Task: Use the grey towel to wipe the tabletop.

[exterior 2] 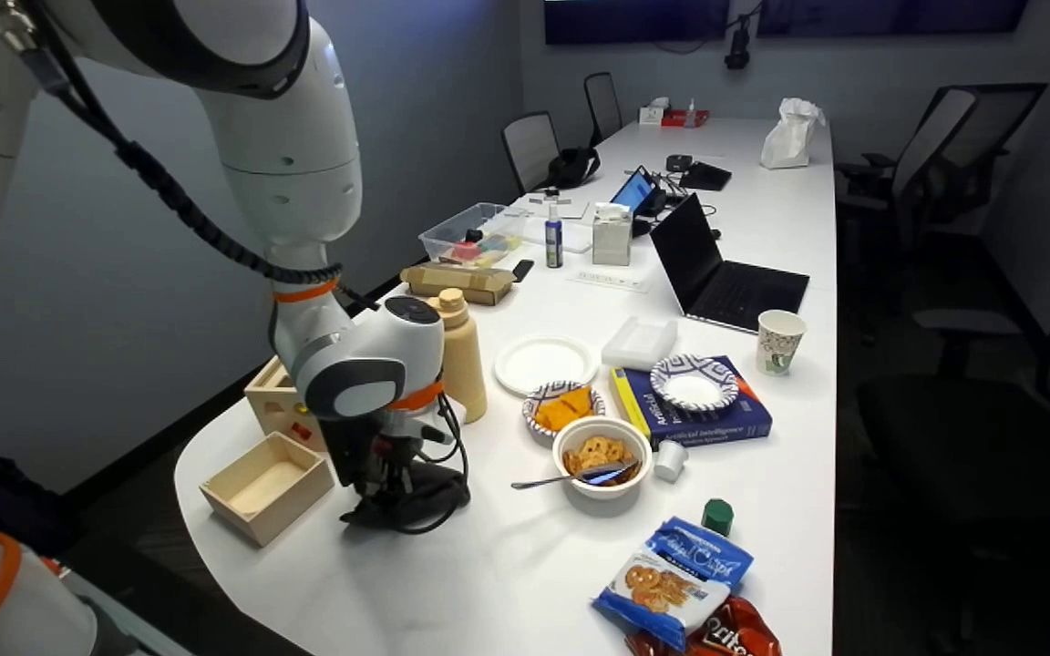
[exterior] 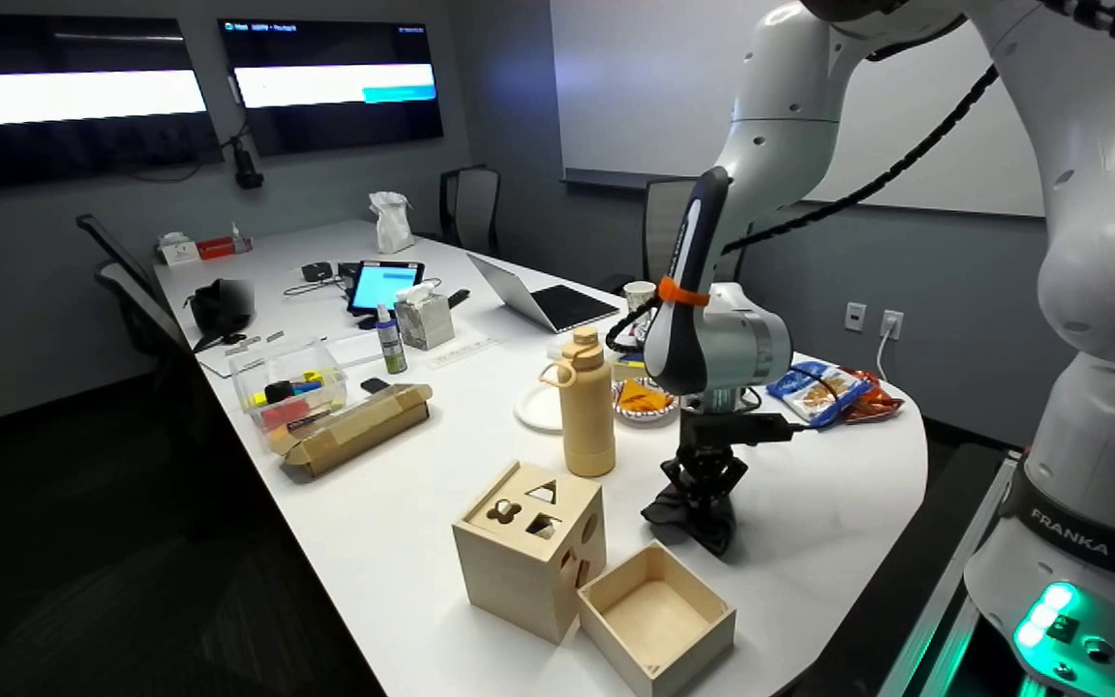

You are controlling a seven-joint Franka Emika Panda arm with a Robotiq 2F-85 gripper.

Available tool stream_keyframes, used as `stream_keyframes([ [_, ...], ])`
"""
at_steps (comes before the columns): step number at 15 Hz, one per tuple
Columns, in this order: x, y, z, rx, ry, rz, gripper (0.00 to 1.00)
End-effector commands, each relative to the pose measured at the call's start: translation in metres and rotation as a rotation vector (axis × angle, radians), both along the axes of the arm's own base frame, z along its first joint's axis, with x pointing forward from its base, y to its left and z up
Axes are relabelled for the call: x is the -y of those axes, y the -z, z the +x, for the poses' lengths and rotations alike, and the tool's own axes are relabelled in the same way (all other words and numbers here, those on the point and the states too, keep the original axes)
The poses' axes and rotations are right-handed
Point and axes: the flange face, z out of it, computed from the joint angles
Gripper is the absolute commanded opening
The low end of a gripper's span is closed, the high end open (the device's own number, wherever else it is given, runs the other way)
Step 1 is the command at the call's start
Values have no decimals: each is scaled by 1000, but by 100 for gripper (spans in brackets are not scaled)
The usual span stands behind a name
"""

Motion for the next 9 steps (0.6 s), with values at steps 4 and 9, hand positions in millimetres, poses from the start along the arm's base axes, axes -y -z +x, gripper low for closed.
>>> stream_keyframes([
  [4, -7, 31, -63, -210, -9, 49, 1],
  [9, 20, 24, -117, -304, 166, -4, 1],
])
